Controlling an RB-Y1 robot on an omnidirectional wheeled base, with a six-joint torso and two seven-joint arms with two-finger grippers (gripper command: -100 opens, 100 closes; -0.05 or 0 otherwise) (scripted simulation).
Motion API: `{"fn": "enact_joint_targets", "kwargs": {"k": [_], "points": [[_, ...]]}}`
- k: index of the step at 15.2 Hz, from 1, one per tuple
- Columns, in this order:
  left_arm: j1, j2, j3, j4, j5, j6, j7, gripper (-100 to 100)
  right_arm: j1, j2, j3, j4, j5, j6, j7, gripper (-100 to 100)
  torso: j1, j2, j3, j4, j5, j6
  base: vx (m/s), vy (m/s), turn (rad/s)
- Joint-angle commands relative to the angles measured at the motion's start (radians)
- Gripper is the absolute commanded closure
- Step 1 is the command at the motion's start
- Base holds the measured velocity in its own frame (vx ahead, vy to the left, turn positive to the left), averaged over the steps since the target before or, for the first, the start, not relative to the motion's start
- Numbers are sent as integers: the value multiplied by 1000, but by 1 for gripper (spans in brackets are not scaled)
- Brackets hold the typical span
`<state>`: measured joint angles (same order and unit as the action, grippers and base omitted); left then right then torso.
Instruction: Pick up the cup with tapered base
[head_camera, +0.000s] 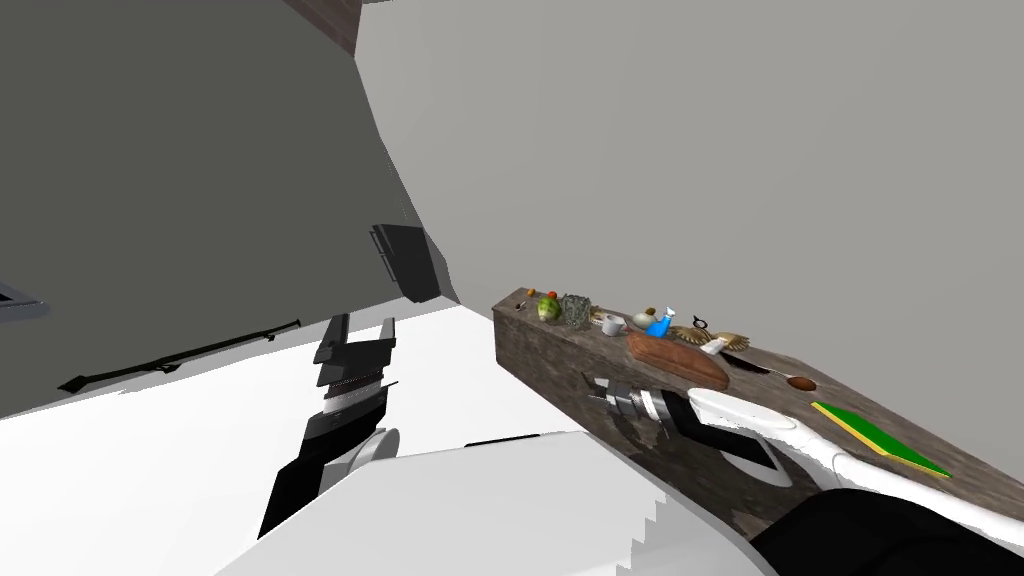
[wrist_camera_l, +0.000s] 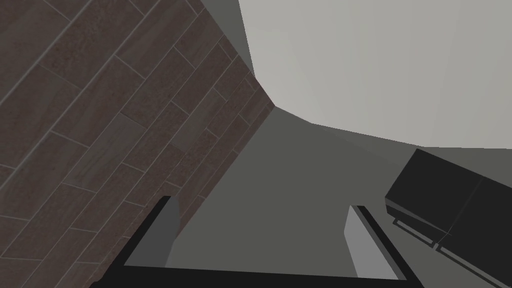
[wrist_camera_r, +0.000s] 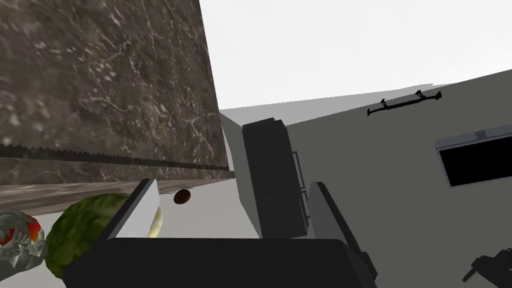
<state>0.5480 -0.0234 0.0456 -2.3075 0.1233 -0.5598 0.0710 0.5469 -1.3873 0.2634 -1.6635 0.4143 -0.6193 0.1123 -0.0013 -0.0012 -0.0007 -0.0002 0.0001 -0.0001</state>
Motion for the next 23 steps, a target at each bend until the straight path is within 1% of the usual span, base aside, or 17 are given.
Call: {"fn": "enact_joint_targets", "kwargs": {"k": [1,4,5,8,9,11,12,13,15,16,17,18,19,20,22,23], "points": [[0,0,0,0,0,0,0,0,-3,-50,9,42,15,1,-4,-100,0,0,0,0,0,0,53,3,107],[0,0,0,0,0,0,0,0,-3,-109,9,42,15,1,-4,-100,-1,-1,-1,0,0,0,67,-11,56],[0,0,0,0,0,0,0,0,-7,-137,19,83,30,1,-7,-100,0,-1,0,0,0,0,70,-20,112],[0,0,0,0,0,0,0,0,-7,-193,19,83,30,1,-7,-100,-1,-2,-1,0,0,0,71,-23,52],[0,0,0,0,0,0,0,0,-10,-222,30,122,43,2,-11,-100,-1,-1,0,0,0,0,64,-17,104],[0,0,0,0,0,0,0,0,-10,-267,30,122,43,2,-11,-100,-1,-2,-1,0,0,-1,71,-28,80],[0,0,0,0,0,0,0,0,-10,-274,30,122,43,2,-11,-100,-1,-1,-1,0,0,0,44,-21,-8],[0,0,0,0,0,0,0,0,-11,-307,42,160,55,1,-15,-100,-1,0,0,0,0,0,82,-36,95],[0,0,0,0,0,0,0,0,-11,-342,42,160,55,1,-15,-100,-3,-3,-1,-1,-1,0,92,-47,76],[0,0,0,0,0,0,0,0,-11,-351,42,160,55,1,-15,-100,-3,-2,-1,-1,-1,0,45,-29,-2],[0,0,0,0,0,0,0,0,-11,-382,56,195,66,1,-20,-100,-2,-1,-1,0,-1,0,63,-34,77],[0,0,0,0,0,0,0,0,-11,-408,56,195,66,1,-20,-100,-2,-1,-1,0,0,0,85,-48,104],[0,0,0,0,0,0,0,0,-11,-423,56,195,66,1,-20,-100,-2,-2,-1,0,0,0,71,-47,57],[0,0,0,0,0,0,0,0,-9,-447,71,226,76,-1,-25,-100,-3,-2,-1,0,-1,0,101,-61,101],[0,0,0,0,0,0,0,0,-9,-486,71,226,76,-1,-25,-100,-4,-4,-2,-1,-1,0,93,-74,77],[0,0,0,0,0,0,0,0,-4,-522,88,254,85,-3,-31,-100,-4,-3,-2,-1,-1,0,105,-77,99]]}}
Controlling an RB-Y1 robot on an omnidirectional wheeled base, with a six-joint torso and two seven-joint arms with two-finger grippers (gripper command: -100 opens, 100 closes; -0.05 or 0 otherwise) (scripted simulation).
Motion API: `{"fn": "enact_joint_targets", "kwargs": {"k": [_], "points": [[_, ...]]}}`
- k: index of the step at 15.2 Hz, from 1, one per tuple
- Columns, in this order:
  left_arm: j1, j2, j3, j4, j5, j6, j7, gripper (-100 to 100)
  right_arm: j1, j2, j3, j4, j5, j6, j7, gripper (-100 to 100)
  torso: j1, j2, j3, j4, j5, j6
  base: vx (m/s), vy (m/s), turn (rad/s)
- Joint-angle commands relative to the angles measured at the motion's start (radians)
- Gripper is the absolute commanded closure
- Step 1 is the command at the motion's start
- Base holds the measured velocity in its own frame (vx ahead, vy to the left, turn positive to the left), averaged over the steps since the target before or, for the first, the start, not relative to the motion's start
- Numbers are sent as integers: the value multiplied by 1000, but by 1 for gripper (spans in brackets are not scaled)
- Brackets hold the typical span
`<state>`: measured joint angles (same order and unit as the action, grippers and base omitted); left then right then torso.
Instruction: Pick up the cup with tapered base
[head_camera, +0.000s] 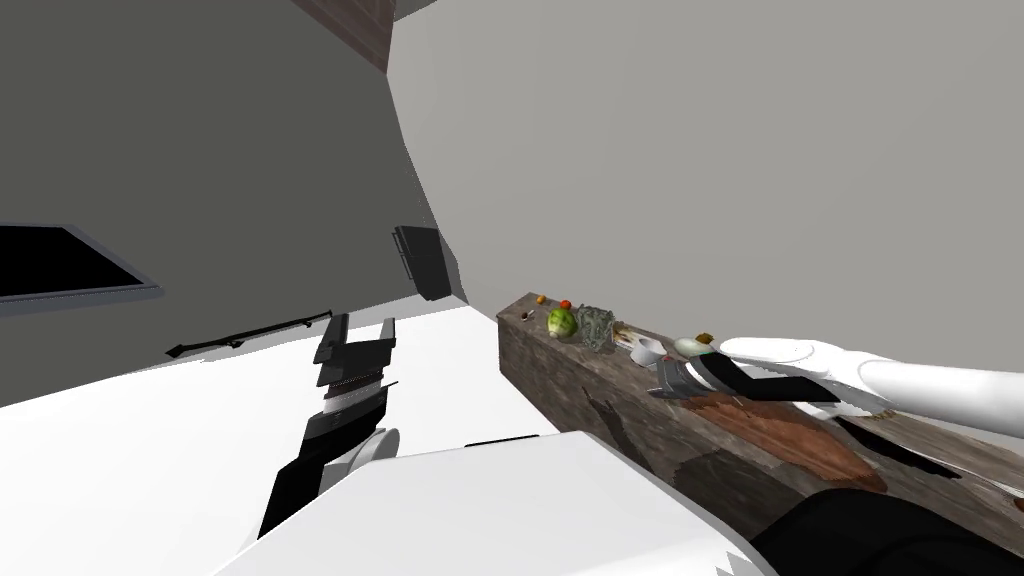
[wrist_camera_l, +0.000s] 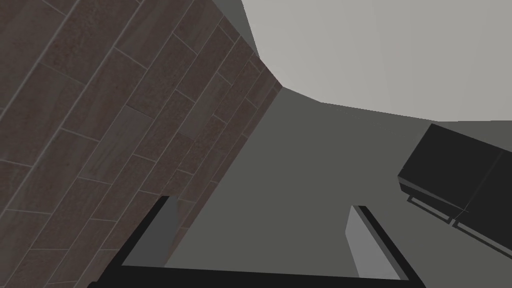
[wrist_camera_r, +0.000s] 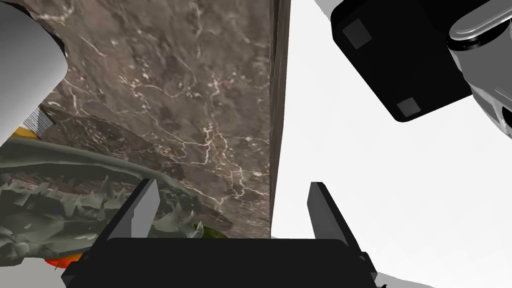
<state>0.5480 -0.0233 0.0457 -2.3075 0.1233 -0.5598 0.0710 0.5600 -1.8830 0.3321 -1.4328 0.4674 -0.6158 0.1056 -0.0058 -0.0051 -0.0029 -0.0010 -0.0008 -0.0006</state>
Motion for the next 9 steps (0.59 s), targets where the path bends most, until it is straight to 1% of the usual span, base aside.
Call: {"fn": "enact_joint_targets", "kwargs": {"k": [1,2,4,5,6,7,8,9], "points": [[0,0,0,0,0,0,0,0,-17,-46,19,23,32,-6,-24,-100,0,0,0,0,0,0,120,-94,101],[0,0,0,0,0,0,0,0,-17,-46,19,23,32,-6,-24,-100,-1,-1,-1,0,0,0,83,-74,40],[0,0,0,0,0,0,0,0,-17,-46,19,23,32,-6,-24,-100,1,2,1,0,0,1,29,-25,-9],[0,0,0,0,0,0,0,0,-10,-91,37,46,40,-10,-30,-100,3,4,2,1,0,1,53,-30,80],[0,0,0,0,0,0,0,0,-10,-91,37,46,40,-10,-30,-100,3,4,2,1,1,0,83,-55,109],[0,0,0,0,0,0,0,0,-1,-119,57,64,46,-14,-35,-100,2,3,2,1,0,0,119,-82,135],[0,0,0,0,0,0,0,0,-1,-127,57,64,46,-14,-35,-100,1,1,0,0,0,0,145,-108,97],[0,0,0,0,0,0,0,0,11,-151,78,76,52,-20,-41,-100,-1,-1,-1,0,0,0,146,-117,122]]}}
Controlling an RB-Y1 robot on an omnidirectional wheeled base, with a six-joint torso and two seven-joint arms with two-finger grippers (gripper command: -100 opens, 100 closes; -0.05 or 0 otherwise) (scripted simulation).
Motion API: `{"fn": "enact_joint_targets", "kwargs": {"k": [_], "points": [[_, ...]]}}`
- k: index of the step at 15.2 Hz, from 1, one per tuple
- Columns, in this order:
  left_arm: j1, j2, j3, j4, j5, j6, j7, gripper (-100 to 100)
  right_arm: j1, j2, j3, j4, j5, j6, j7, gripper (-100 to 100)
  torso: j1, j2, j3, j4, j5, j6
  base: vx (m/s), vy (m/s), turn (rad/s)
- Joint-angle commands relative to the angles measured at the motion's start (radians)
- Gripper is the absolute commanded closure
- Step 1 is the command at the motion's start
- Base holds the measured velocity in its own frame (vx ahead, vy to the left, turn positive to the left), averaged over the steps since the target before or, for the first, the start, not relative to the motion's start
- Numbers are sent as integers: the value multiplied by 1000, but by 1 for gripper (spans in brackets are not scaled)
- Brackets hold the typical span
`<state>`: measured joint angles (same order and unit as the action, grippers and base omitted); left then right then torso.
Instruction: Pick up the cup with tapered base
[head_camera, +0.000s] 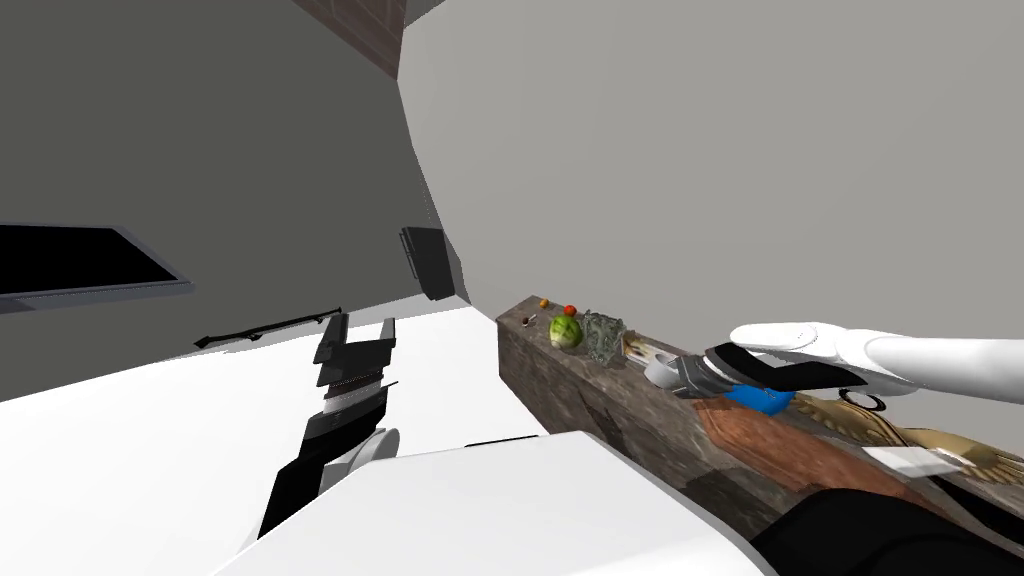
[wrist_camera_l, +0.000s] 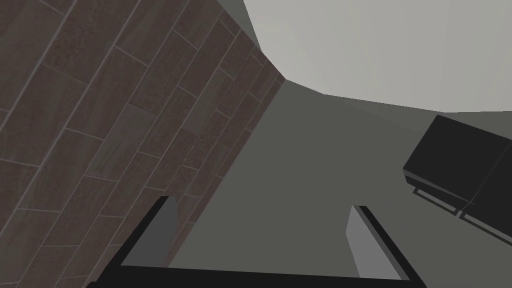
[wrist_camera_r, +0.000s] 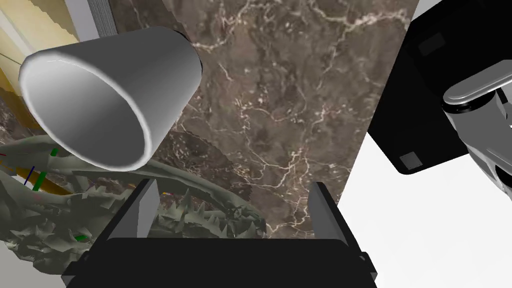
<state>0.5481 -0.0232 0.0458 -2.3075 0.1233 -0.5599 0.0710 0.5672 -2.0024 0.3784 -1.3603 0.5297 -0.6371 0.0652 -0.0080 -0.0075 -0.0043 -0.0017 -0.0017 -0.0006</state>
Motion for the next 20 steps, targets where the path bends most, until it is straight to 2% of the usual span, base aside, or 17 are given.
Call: {"fn": "enact_joint_targets", "kwargs": {"k": [1,4,6,7,8,9,11,12,13,17,19,20], "points": [[0,0,0,0,0,0,0,0,4,-31,31,3,-10,1,-1,-100,0,0,0,0,0,0,134,-111,109],[0,0,0,0,0,0,0,0,51,-46,95,5,0,-20,-14,-100,-1,-3,-2,-1,0,0,186,-125,158],[0,0,0,0,0,0,0,0,69,-39,117,-1,3,-29,-19,-100,-3,-6,-3,-1,-1,0,195,-136,134],[0,0,0,0,0,0,0,0,69,-39,117,-1,3,-29,-19,-100,-3,-5,-3,-1,-1,0,98,-80,39],[0,0,0,0,0,0,0,0,72,-33,92,6,18,-30,-30,-100,0,-2,-1,-1,-1,1,42,-39,6],[0,0,0,0,0,0,0,0,77,1,104,21,22,-14,-24,-100,3,2,1,0,0,1,3,-5,138],[0,0,0,0,0,0,0,0,82,28,109,32,28,-1,-22,-100,6,7,4,1,-1,-2,-35,17,162],[0,0,0,0,0,0,0,0,79,9,105,29,24,-17,-22,-100,6,8,4,2,-2,-2,-33,18,64],[0,0,0,0,0,0,0,0,79,12,107,32,23,-15,-20,100,5,8,4,2,-2,-2,-11,6,-1],[0,0,0,0,0,0,0,0,79,15,107,31,18,-21,-27,100,4,6,3,1,-2,-5,0,1,-11],[0,0,0,0,0,0,0,0,73,-26,100,9,16,-28,-26,100,3,6,3,1,-1,-4,19,-10,-155],[0,0,0,0,0,0,0,0,75,-7,100,22,19,-27,-26,100,3,5,3,1,-1,-4,20,-8,-72]]}}
